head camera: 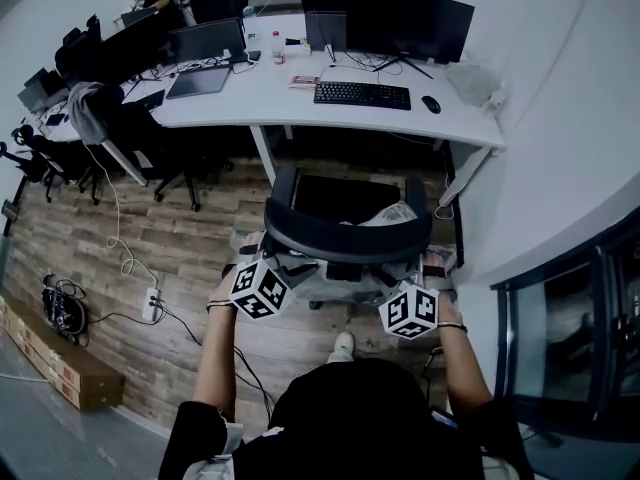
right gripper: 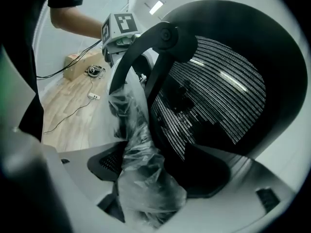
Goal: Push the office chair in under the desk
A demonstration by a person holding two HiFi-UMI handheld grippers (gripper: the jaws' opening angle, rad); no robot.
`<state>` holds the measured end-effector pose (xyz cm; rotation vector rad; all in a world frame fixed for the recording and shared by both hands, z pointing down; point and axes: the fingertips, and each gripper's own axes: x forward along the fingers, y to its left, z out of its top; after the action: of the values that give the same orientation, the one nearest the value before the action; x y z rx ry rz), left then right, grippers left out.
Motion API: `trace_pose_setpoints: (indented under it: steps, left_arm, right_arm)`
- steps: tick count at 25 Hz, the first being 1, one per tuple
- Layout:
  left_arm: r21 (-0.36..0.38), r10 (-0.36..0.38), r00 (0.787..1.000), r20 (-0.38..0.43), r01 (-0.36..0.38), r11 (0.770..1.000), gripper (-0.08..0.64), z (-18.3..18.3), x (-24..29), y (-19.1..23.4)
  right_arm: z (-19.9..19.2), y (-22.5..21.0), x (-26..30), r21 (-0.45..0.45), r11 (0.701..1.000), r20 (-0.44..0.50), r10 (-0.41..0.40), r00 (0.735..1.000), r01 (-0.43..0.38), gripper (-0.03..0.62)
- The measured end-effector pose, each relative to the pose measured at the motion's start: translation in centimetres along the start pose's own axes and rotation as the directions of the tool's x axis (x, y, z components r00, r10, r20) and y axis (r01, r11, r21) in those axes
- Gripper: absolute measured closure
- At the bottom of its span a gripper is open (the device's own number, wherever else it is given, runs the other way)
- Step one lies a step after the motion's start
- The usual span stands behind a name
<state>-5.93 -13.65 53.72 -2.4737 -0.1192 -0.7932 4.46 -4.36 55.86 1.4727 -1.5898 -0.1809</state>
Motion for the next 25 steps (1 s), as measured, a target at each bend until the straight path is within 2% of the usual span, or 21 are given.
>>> trace_pose_setpoints:
  steps: [4,9,14,18,25]
  left_arm:
    - [0.014,-0.017,1.000,0.005,0.017,1.000,0.164,-0.1,0.2,0.5]
    - [0.030,0.021,1.000,-0.009,-0.021,0.999,0.166,-0.2,1.4,1.4]
    - [-0.005,0.038,0.999,-0.026,-0.039,0.999,0.193,-0.7,2.8,3.0]
    - [-0.004,0.064,0.998,-0.024,-0.064,0.998,0.204,-0.8,3.9,4.5]
    - [-0.014,0.066,0.997,-0.042,-0.067,0.998,0.207,-0.8,6.0,7.2]
  right_arm:
    - [0.2,-0.2,0.3,-0.005,1.000,-0.002,0.010,1.000,-0.010,0.247]
    - [-0.3,-0.9,1.1,-0.016,1.000,-0.010,-0.001,1.000,0.001,0.249]
    - [-0.6,-2.4,2.7,-0.035,0.999,-0.022,-0.020,1.000,0.020,0.249]
    - [-0.9,-3.7,4.1,-0.051,0.999,-0.021,-0.019,1.000,0.018,0.249]
    - [-1.4,-6.2,6.6,-0.055,0.998,-0.006,-0.006,1.000,0.006,0.249]
